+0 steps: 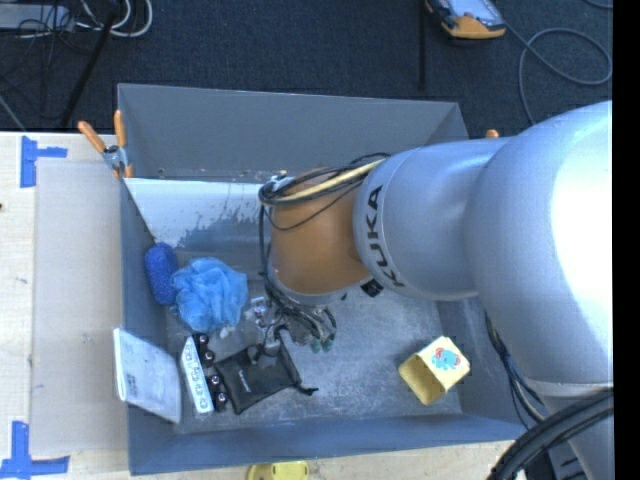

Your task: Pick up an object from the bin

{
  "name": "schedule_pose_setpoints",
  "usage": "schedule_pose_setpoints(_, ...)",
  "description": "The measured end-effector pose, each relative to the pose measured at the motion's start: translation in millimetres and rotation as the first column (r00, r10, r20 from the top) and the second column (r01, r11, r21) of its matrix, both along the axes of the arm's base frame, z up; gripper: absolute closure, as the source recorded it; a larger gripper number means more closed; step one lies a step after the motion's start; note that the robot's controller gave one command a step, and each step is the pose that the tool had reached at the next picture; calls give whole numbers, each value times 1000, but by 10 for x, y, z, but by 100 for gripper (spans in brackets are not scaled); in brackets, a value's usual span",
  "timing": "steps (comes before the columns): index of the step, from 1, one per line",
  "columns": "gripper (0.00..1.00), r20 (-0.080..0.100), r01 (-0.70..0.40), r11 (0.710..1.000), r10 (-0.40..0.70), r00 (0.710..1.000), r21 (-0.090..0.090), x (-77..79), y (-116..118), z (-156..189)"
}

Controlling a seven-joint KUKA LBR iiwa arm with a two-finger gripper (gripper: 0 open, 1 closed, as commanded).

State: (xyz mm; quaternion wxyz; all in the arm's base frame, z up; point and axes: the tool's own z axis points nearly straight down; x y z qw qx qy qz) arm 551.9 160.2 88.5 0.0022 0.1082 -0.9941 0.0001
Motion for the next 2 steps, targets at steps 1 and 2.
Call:
schedule_pose_setpoints(1,100,5,1,1000,-1,1000,2,13,4,73)
schedule_pose_setpoints(2,100,-2,1,1000,-1,1000,-1,-7,-1,157)
